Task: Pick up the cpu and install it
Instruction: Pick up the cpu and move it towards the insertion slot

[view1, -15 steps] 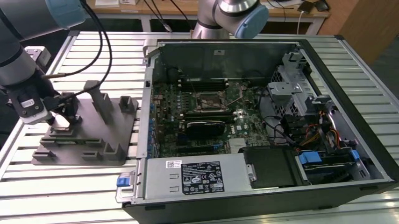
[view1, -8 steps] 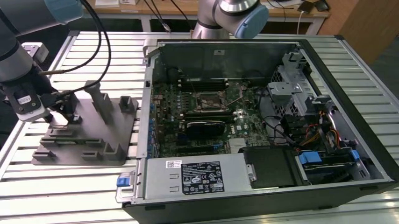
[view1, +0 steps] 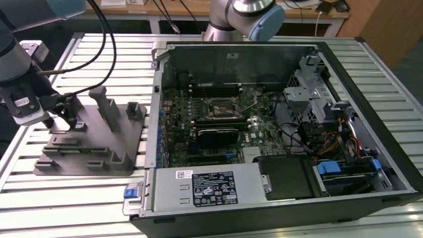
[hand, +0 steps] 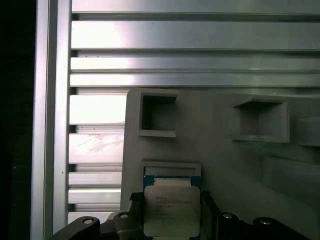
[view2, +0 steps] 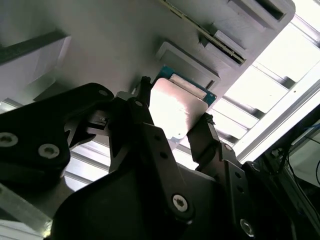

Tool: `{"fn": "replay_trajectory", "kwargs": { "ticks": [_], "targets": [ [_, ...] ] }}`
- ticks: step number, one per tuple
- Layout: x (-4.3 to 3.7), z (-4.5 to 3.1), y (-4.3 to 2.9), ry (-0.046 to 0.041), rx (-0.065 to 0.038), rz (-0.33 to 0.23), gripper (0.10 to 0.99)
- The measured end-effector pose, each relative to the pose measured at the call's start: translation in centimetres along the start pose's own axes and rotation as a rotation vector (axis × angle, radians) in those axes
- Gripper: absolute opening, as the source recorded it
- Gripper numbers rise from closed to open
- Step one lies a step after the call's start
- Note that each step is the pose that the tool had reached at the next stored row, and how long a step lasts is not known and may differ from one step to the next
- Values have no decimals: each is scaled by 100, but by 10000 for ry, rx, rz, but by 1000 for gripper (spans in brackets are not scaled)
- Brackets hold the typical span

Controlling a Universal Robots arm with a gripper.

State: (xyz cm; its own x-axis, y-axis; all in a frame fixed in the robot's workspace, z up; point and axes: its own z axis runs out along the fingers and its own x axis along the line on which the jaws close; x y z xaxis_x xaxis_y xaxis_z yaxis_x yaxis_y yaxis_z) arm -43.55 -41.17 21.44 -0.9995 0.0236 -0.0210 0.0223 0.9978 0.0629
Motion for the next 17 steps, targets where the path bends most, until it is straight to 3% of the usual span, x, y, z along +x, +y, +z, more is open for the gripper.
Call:
{"fn": "replay_trajectory", "kwargs": {
  "ticks": [17],
  "targets": [
    [-6, -277, 18, -9, 0, -1, 545]
  ]
}}
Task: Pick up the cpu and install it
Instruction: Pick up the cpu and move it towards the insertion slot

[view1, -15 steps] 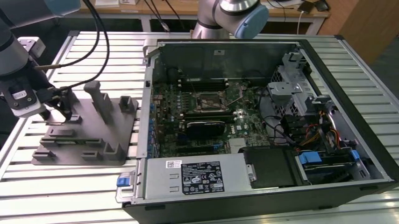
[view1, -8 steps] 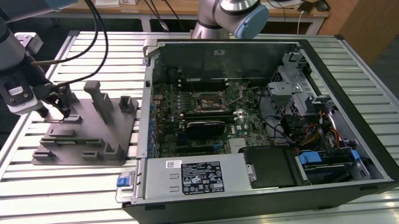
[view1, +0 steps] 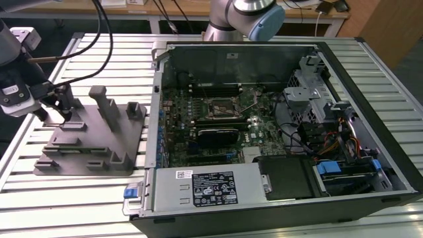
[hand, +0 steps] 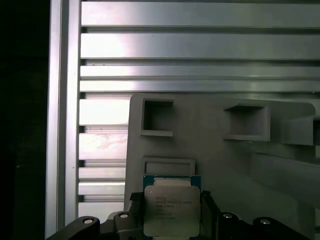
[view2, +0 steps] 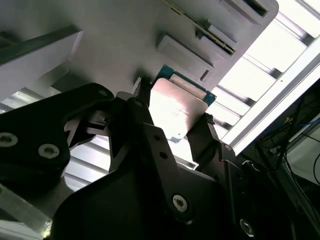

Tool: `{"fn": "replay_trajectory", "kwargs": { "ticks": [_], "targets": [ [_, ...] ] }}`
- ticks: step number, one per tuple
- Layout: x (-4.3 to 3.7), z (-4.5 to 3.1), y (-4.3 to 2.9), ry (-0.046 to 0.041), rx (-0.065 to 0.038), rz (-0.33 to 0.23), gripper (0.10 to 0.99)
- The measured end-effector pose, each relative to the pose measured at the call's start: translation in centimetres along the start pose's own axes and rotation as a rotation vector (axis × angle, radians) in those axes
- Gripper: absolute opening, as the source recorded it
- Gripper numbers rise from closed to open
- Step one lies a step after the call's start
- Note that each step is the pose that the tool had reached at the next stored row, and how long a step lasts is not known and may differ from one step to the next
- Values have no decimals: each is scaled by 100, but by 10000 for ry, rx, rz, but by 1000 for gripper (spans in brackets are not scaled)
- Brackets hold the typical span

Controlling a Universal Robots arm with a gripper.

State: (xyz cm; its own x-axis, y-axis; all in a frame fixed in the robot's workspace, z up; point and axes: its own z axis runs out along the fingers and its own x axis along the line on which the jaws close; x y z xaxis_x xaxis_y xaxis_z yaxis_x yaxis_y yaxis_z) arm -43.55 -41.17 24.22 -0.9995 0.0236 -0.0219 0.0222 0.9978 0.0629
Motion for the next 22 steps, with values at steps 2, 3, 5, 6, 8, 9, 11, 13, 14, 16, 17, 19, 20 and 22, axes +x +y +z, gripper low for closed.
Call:
{"fn": "replay_trajectory", "kwargs": {
  "ticks": [2, 3, 5, 6, 8, 9, 11, 13, 14, 16, 17, 19, 20, 22],
  "targets": [
    [-1, -41, 3, 0, 0, 0, 545],
    [-1, -63, 4, 0, 0, 0, 545],
    [-2, -101, 6, -2, 0, 0, 545],
    [-3, -118, 8, -1, 0, 0, 545],
    [-3, -152, 10, -1, 0, 0, 545],
    [-4, -169, 11, -2, 0, 0, 545],
    [-5, -207, 13, -2, 0, 0, 545],
    [-5, -247, 16, -2, 0, 0, 545],
    [-6, -268, 17, -2, 0, 0, 545],
    [-7, -315, 20, -2, 0, 0, 545],
    [-7, -342, 22, -2, 0, 0, 545],
    [-9, -390, 25, -3, 0, 0, 545],
    [-9, -413, 26, -2, 0, 0, 545],
    [-10, -461, 29, -2, 1, 0, 545]
  ]
}}
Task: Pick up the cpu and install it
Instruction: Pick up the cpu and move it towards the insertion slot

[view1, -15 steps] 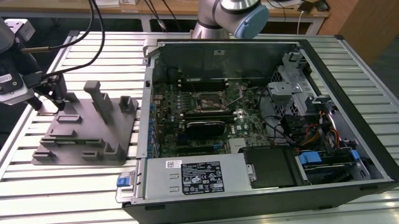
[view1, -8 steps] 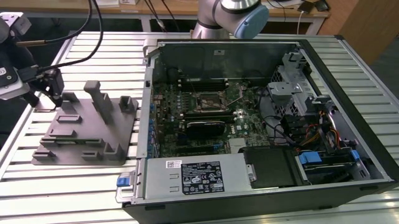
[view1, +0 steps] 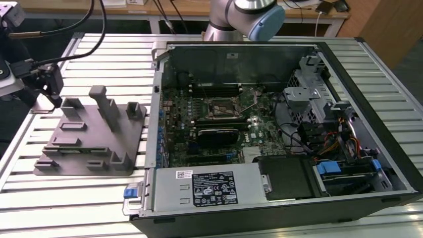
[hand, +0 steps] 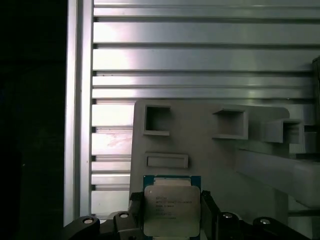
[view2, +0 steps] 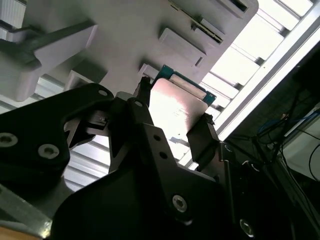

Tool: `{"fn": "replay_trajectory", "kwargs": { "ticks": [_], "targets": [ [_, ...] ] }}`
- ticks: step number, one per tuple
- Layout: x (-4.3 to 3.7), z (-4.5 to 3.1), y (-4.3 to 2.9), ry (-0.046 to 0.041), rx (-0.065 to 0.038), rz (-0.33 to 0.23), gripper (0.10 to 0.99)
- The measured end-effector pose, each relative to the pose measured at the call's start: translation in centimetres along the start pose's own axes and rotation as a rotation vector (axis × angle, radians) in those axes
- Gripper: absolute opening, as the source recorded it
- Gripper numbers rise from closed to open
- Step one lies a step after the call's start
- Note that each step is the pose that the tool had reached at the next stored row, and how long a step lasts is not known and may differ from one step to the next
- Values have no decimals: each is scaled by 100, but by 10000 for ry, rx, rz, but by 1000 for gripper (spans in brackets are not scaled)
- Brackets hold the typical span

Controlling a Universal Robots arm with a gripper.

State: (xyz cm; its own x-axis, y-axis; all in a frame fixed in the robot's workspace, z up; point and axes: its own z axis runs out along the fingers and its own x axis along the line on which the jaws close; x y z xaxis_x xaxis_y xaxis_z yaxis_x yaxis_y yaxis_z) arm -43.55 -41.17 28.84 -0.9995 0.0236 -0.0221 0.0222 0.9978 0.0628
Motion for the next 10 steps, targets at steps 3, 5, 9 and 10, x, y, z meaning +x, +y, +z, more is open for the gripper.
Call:
{"fn": "replay_trajectory", "kwargs": {
  "ticks": [3, 5, 9, 10],
  "targets": [
    [-2, -80, 5, 1, 0, 0, 545],
    [-3, -122, 8, -1, -1, 0, 545],
    [-4, -190, 12, -1, -1, 0, 545],
    [-5, -206, 13, -1, -1, 0, 545]
  ]
}}
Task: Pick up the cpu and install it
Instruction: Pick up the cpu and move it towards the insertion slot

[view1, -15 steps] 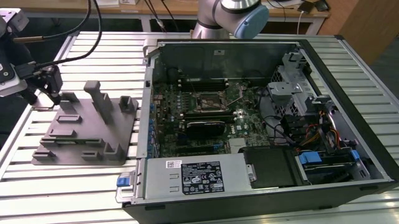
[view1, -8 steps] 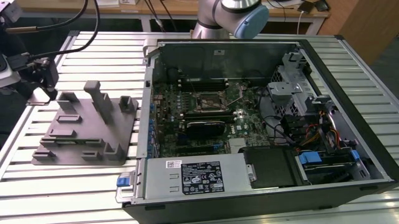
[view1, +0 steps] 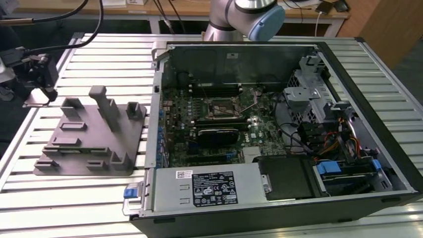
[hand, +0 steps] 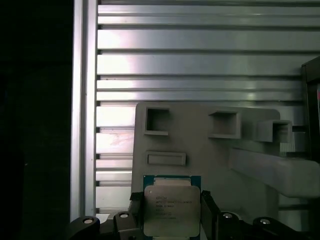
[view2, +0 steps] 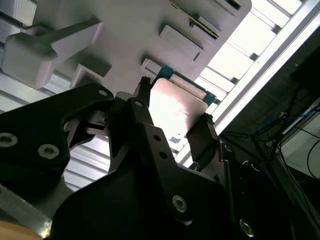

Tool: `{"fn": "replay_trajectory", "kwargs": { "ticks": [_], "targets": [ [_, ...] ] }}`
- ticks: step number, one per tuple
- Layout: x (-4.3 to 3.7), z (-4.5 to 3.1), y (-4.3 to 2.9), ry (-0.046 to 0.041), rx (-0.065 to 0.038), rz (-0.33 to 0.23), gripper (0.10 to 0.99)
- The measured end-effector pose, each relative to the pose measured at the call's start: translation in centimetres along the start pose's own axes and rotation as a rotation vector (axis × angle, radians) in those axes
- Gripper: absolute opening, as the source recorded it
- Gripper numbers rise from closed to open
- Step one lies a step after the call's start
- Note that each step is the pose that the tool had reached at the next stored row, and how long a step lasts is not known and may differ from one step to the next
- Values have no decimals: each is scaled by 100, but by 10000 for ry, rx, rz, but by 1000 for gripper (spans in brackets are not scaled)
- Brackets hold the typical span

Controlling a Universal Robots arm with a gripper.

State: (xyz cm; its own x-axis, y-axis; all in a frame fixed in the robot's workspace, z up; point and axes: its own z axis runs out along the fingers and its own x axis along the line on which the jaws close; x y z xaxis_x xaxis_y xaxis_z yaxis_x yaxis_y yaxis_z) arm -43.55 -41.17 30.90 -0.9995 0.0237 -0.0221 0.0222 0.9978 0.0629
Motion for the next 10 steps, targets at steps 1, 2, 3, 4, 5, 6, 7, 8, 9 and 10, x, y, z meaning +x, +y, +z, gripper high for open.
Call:
{"fn": "replay_trajectory", "kwargs": {
  "ticks": [1, 2, 3, 4, 5, 6, 7, 8, 9, 10],
  "targets": [
    [0, -18, 1, 1, 1, 0, 545],
    [-1, -37, 3, 1, 0, 0, 545],
    [-1, -57, 4, 0, 0, 0, 545],
    [-2, -78, 5, 0, 0, 0, 545],
    [-2, -100, 7, 1, 0, 0, 545],
    [-3, -121, 8, 0, -1, 0, 545],
    [-3, -141, 9, 1, 0, 0, 545],
    [-4, -161, 10, 1, 0, 0, 545],
    [-4, -178, 11, 1, 0, 0, 545],
    [-4, -192, 12, 1, 0, 0, 545]
  ]
}}
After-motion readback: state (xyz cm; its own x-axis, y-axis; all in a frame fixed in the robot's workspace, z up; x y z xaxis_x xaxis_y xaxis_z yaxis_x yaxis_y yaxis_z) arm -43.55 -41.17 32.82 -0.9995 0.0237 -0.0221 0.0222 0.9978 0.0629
